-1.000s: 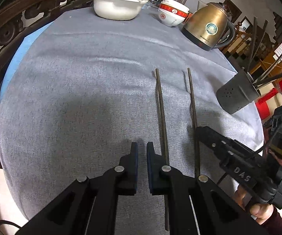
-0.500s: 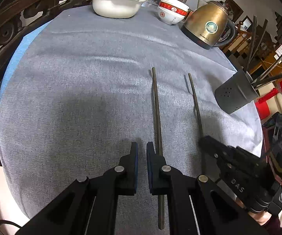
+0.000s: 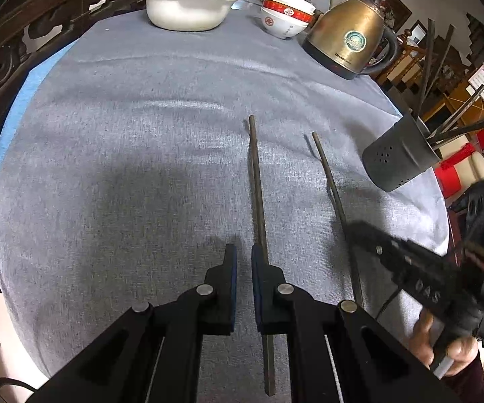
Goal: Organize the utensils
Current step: 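Bring the right gripper to the remaining chopstick and close on it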
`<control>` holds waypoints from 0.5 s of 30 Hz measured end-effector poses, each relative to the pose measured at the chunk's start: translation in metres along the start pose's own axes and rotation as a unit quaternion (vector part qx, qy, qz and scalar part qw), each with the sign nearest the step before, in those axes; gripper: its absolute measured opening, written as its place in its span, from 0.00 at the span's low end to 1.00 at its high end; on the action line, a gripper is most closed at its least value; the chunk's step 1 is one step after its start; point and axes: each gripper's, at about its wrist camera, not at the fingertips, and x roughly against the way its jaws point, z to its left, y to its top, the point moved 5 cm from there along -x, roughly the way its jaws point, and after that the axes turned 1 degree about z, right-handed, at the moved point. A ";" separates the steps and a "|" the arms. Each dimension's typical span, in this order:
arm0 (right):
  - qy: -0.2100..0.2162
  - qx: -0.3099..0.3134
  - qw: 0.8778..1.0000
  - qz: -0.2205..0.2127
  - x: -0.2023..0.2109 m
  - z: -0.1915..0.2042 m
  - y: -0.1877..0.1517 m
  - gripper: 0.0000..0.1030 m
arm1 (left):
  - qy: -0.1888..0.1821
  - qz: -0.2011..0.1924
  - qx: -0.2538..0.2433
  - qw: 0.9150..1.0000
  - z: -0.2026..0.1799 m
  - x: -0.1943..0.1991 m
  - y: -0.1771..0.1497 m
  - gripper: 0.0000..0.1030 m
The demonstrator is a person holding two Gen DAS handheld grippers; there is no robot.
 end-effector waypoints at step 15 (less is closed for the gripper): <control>-0.049 0.001 0.999 -0.016 -0.031 0.001 0.039 0.13 | 0.014 0.015 -0.008 1.000 0.003 -0.014 0.011 0.15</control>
